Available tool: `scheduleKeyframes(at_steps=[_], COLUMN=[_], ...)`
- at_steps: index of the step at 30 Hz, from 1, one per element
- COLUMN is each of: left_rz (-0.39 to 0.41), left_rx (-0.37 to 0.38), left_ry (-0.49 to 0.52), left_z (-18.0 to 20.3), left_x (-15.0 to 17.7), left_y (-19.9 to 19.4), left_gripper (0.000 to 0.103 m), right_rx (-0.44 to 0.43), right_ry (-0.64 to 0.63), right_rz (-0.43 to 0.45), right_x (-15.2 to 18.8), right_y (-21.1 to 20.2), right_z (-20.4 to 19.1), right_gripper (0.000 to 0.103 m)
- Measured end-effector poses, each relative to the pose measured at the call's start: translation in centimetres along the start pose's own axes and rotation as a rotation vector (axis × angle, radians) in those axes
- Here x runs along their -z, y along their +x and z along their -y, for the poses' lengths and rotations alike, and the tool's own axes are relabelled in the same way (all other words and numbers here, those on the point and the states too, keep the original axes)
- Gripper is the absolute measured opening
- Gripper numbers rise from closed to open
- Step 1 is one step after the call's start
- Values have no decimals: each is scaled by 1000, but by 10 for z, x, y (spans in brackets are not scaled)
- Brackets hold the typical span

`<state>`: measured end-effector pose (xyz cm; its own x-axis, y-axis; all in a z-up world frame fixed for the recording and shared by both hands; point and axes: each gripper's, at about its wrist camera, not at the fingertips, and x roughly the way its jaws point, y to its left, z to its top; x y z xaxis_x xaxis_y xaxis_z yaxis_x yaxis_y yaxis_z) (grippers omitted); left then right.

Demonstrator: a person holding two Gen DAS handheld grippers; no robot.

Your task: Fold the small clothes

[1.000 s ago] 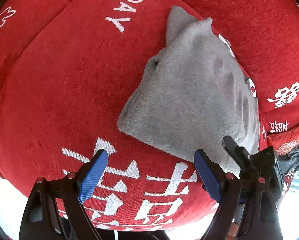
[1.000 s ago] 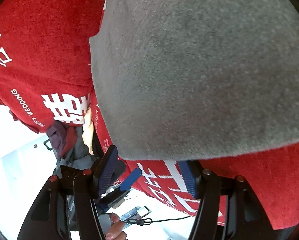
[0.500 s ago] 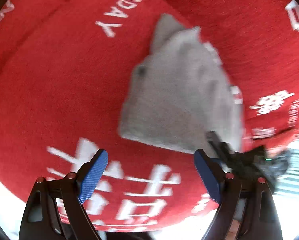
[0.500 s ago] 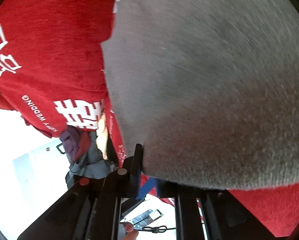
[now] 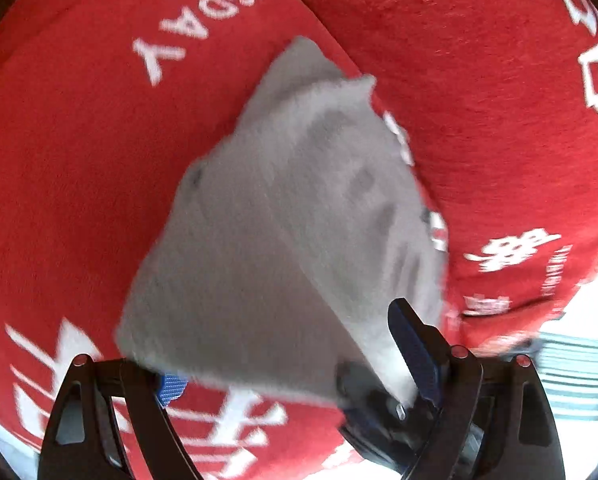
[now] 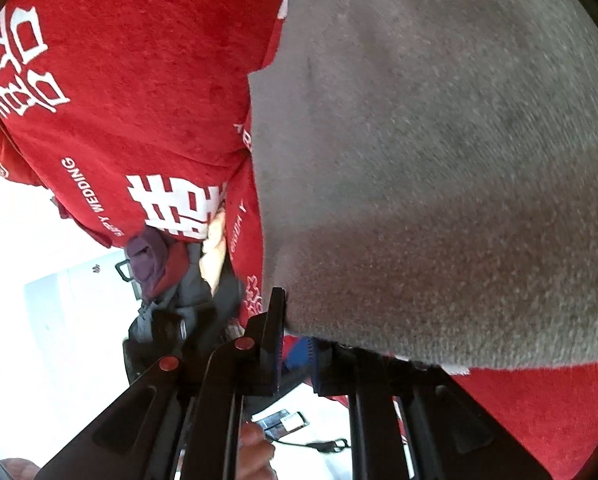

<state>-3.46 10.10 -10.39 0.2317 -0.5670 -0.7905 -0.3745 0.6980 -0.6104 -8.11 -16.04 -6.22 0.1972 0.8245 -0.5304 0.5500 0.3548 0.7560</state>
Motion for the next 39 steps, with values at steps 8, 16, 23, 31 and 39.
scheduleKeyframes(at_steps=[8,16,23,31,39], left_rz=[42,42,45,55,70], left_rx=[-158,-190,-240,-272,-328], left_ry=[145,153,185,201,221], left_z=[17,15,22,23,21], left_x=[-1,1,1,-2,-6], left_y=[7,9,13,14,14], left_gripper=[89,89,89,89,73], right_rx=[50,180,292,345,391], right_ry=[-7,-76,-184,-256,-293], right_rz=[-50,-130,-139,-116,-105], right_x=[3,5,-1,-15,-29], right_y=[4,-21,-51,-61,-60], right_z=[9,3,-17,-34,-40], right_gripper=[11,16,63,63,63])
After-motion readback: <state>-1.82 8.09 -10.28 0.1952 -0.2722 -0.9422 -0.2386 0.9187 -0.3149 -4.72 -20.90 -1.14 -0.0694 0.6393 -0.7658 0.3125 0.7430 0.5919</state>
